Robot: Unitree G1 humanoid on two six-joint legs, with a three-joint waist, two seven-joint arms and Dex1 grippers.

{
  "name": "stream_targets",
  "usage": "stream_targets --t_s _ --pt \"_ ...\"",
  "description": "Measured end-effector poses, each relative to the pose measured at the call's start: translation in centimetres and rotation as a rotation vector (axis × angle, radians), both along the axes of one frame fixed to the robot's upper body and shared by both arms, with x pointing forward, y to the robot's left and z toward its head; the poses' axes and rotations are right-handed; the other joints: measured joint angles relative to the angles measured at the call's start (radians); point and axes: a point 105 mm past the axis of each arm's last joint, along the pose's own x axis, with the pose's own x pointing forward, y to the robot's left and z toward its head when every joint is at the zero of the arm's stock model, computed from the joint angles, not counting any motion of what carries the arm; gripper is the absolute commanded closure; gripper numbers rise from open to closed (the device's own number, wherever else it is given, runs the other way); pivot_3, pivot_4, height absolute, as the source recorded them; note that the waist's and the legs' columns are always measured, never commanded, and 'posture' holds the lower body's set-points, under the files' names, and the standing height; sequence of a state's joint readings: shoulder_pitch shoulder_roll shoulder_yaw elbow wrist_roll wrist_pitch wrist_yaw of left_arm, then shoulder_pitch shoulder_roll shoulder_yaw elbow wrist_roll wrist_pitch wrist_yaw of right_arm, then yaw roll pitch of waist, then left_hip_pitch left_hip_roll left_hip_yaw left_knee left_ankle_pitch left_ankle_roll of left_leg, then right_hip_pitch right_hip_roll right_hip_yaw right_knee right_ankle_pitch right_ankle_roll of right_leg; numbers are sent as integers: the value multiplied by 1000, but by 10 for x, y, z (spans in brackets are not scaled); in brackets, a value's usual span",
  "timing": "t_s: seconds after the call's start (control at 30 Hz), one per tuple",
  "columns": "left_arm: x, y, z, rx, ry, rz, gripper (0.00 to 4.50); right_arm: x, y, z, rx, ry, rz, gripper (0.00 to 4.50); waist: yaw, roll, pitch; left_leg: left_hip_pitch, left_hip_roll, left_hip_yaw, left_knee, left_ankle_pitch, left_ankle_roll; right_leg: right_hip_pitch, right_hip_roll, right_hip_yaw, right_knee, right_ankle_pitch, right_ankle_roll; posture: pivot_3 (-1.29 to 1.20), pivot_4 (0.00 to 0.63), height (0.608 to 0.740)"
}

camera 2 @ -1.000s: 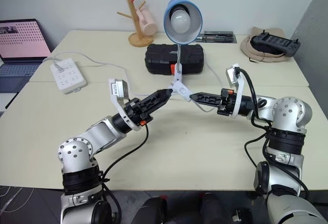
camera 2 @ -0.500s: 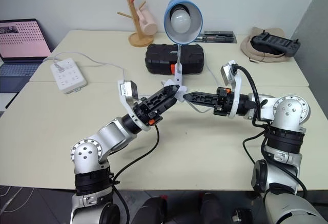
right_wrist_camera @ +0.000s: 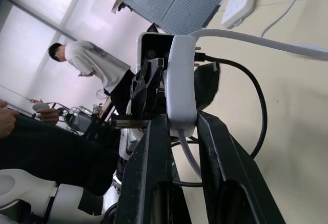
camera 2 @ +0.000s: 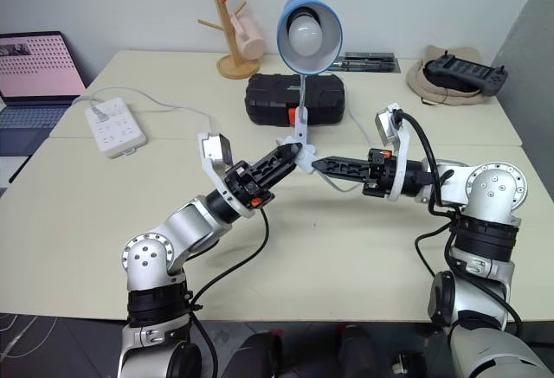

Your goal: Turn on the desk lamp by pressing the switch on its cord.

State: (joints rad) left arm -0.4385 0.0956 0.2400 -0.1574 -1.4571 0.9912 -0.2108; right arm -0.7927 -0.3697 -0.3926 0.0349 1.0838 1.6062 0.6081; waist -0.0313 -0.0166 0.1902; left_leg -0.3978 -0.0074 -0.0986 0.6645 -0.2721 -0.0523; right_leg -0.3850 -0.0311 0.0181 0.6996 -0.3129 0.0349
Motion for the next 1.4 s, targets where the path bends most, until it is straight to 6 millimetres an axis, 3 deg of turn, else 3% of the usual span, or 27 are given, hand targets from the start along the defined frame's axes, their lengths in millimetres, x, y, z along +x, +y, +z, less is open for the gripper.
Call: stream_targets --t_s 0.13,0.5,0.57,1.1,1.17,1.4 --pt "-2 0 5 -37 -16 -19 3948 -3 1 2 19 -4 21 4163 0 0 0 0 0 0 0 0 0 0 0 0 0 0 0 0 150 740" --pt "-2 0 3 -3 -24 -22 3993 -4 1 -1 24 9 23 4163 0 0 0 0 0 0 0 0 0 0 1 0 -1 0 0 0 150 740" --pt "-1 0 2 7 -32 -15 3294 -3 0 -2 25 14 20 4163 0 0 0 0 0 0 0 0 0 0 1 0 -1 0 0 0 150 740" --pt "-3 10 -10 64 -18 27 224 0 0 -2 15 -1 3 4163 1 0 0 0 0 0 -1 0 0 0 1 0 -2 0 0 0 150 740" --pt "-4 12 -11 77 -20 33 32 0 1 -2 13 0 5 4163 1 0 0 0 0 0 -1 0 0 0 1 0 -2 0 0 0 150 740" --pt "-13 34 -30 175 31 56 32 5 4 -1 11 -2 7 4163 -1 0 0 0 1 -1 -2 0 0 -1 1 1 -2 0 0 0 150 740"
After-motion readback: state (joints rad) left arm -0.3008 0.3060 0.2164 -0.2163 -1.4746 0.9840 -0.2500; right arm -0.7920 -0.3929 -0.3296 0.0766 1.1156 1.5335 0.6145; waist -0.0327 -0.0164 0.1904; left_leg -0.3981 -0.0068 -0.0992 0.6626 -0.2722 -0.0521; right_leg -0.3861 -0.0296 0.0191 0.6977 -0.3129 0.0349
